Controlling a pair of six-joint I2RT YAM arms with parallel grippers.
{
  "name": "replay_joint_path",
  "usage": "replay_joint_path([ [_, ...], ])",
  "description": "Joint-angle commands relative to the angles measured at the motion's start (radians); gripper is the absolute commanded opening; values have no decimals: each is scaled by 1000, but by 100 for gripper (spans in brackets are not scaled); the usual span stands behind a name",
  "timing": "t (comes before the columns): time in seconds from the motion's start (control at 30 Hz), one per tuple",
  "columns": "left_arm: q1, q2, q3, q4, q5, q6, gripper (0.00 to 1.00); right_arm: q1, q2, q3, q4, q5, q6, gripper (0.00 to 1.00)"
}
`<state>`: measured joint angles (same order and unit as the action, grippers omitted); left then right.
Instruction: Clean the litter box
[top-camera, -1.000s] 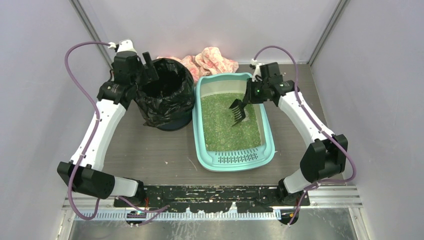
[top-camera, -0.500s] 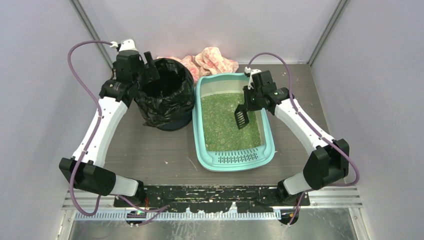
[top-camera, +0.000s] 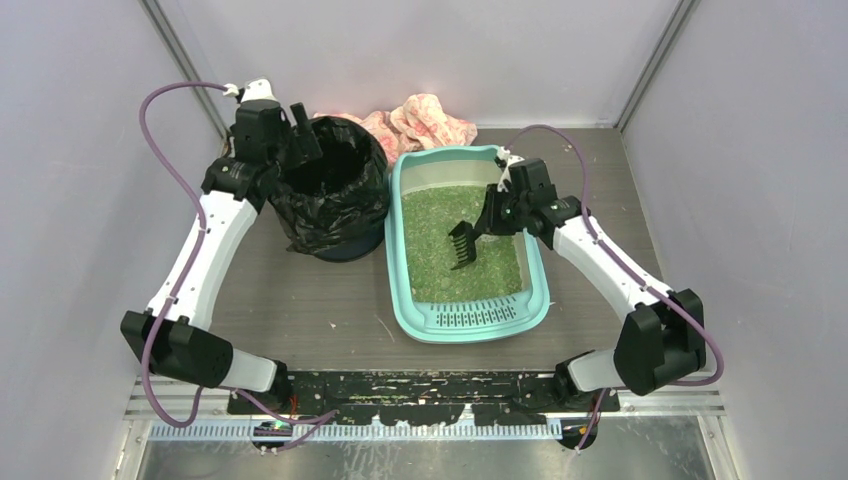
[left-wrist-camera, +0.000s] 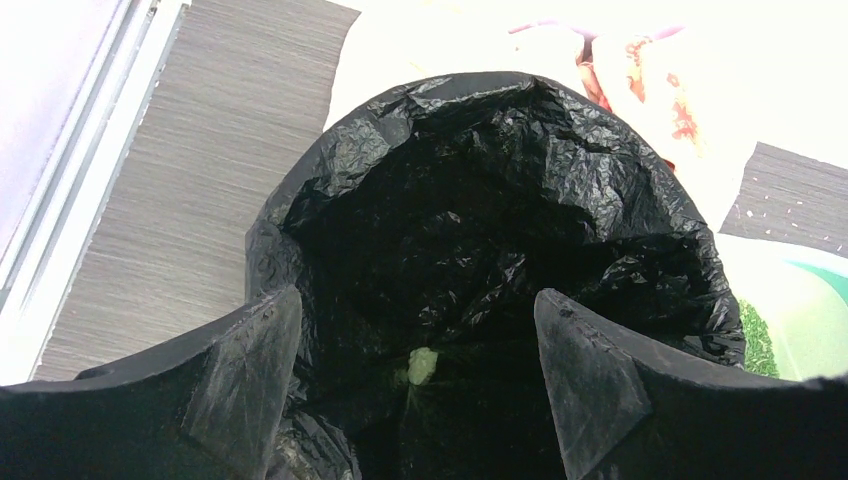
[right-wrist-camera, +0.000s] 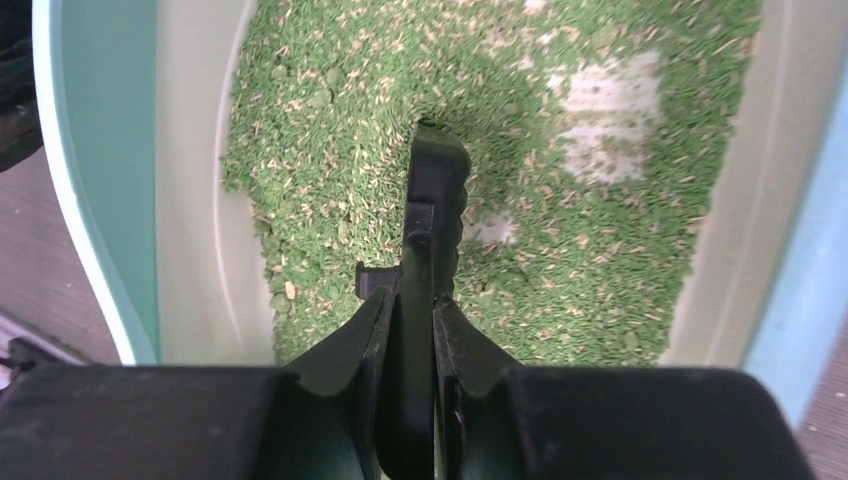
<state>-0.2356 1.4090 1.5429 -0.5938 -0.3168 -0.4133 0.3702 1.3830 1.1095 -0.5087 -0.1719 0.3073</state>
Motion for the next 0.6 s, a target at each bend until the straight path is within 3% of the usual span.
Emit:
replay_joint_path([
  [0.0, -5, -7, 39, 48, 13, -15, 86, 13, 5, -72, 0, -125, 55, 1],
  [0.33, -5, -45, 6, 30, -5, -2, 85, 13, 82, -198, 156, -274, 103, 1],
  [0.57, -10, -53, 18, 23, -13, 9, 85, 11, 173, -194, 295, -354, 172, 1],
])
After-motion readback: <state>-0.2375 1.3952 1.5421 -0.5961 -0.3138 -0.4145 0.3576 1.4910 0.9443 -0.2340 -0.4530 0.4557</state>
